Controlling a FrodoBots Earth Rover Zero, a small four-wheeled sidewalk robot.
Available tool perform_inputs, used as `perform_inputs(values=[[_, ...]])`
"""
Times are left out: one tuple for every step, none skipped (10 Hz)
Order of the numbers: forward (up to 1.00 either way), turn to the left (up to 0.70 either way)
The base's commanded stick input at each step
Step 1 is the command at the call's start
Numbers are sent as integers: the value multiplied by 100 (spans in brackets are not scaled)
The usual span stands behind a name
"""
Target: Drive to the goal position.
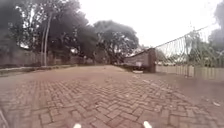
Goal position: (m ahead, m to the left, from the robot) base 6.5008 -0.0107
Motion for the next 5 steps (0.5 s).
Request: perform_inputs(values=[[50, 29], [50, 10], [50, 0], [50, 0], [50, 0]])
